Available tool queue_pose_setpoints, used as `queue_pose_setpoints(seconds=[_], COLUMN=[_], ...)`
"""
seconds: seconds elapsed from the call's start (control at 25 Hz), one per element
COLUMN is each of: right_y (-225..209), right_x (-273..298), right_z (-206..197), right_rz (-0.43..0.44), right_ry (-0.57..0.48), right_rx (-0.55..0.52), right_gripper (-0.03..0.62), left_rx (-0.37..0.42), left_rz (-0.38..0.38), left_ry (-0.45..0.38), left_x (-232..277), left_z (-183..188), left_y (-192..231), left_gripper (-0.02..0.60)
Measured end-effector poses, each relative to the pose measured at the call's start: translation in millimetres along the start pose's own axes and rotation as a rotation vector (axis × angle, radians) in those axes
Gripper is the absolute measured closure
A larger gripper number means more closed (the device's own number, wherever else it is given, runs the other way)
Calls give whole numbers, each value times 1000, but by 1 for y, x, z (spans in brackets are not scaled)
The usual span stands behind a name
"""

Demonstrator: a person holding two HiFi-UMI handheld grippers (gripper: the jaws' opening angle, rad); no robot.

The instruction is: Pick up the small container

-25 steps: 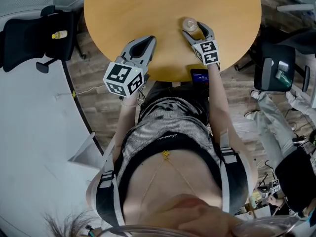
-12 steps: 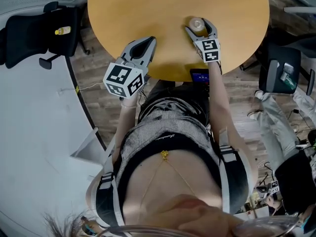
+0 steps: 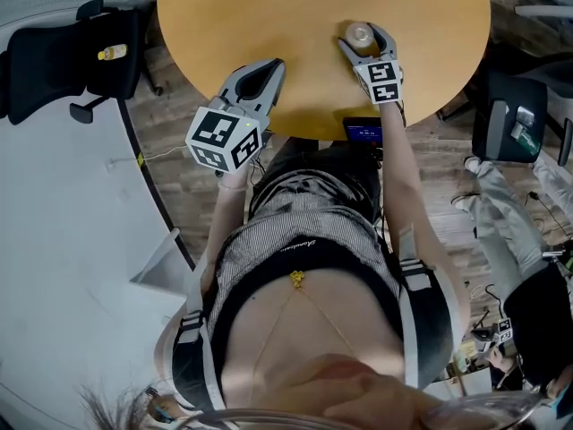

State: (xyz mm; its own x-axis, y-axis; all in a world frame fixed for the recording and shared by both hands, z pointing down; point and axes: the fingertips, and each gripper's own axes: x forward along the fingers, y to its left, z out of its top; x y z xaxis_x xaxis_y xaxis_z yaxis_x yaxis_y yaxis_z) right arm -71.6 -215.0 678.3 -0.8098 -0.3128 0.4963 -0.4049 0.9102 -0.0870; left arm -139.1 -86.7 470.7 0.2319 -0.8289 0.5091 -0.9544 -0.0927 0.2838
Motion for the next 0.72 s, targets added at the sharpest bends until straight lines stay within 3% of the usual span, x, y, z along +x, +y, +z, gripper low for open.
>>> queue_pose_setpoints(seconds=[0.72], right_y=[7], right_x=[-20], right_z=[-8], right_rz=[42], right_ry=[48], right_rx=[-15], right_gripper=[255], left_rx=[10], left_rz=[-8], left_ry=[-26], left_x=[-10], left_z=[3], left_y=[-4], left_gripper=[563])
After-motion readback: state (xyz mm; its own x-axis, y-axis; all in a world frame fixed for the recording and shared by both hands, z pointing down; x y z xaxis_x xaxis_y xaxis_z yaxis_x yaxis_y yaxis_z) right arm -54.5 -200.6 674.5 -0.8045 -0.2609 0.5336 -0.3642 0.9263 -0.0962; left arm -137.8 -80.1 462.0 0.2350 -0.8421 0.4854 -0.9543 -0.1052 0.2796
